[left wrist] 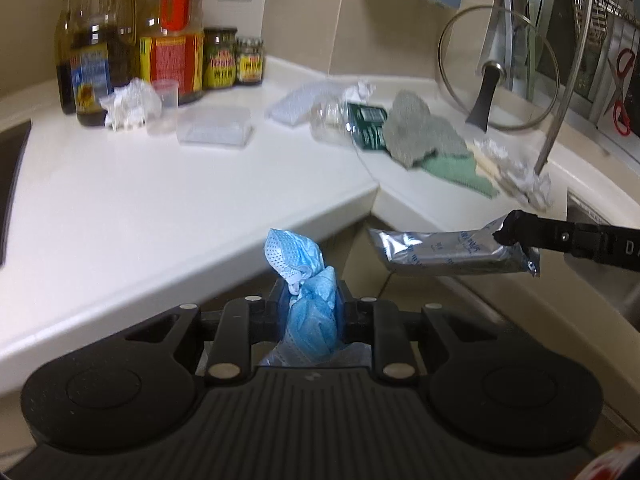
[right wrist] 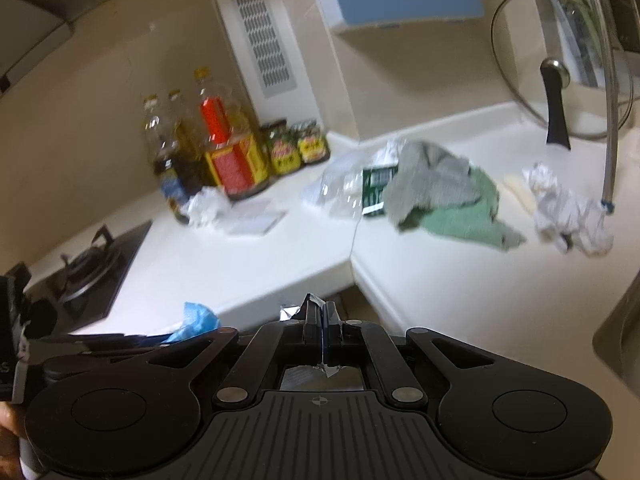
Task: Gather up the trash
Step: 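Carry the blue wrapper and foil packet down over the wastebasket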
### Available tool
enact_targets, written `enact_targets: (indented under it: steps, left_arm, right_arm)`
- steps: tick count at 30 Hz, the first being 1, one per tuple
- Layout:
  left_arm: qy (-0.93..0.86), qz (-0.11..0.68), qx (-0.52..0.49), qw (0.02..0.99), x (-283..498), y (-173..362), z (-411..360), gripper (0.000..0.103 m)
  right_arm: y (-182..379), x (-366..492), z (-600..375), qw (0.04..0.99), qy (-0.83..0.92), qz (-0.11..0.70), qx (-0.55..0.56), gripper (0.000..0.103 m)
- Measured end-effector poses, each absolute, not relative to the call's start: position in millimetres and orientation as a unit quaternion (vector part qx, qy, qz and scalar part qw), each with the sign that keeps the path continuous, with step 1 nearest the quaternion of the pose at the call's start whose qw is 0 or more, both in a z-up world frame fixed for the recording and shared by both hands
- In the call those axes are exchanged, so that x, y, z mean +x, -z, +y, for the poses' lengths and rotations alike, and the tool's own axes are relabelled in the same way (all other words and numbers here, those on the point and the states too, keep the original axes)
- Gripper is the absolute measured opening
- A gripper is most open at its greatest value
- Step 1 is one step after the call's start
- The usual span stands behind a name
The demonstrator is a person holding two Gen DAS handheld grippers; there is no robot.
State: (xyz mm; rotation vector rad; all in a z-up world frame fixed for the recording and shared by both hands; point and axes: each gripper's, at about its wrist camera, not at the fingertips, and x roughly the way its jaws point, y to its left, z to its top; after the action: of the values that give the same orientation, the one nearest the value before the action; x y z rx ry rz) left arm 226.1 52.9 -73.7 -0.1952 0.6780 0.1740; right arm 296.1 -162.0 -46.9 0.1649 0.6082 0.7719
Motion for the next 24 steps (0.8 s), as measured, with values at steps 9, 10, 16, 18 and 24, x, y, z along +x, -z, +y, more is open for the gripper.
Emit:
enact_targets:
  steps: [9, 10, 16, 18, 24]
  left_arm:
    - [-0.085, 0.389, -0.109, 0.911, 216.8, 124.3, 47.0, 0.021]
    - [-0.087, 0.395, -0.11, 0.908, 215.7, 130.3, 47.8, 0.021]
    - [-0.094, 0.422, -0.116, 0.894, 210.4, 158.1, 52.3, 0.021]
    - [-0.093, 0.429, -0.117, 0.891, 211.2, 165.1, 54.4, 0.021]
    - [-0.086, 0.445, -0.124, 0.883, 214.6, 184.8, 57.2, 0.021]
  right_arm:
    - [96.0, 279.2, -141.5, 0.864, -0.372, 0.339, 0.018, 0.001]
    - [102.1, 278.0, -138.2, 0.862, -0.373, 0.344, 0.01, 0.001]
    - [137.9, 275.4, -120.0, 0.857, -0.365, 0.363, -0.036, 0.001]
    - [150.3, 275.3, -115.6, 0.854, -0.359, 0.373, -0.05, 0.001]
    - [179.3, 278.1, -109.4, 0.84, -0.343, 0.41, -0.093, 0.001]
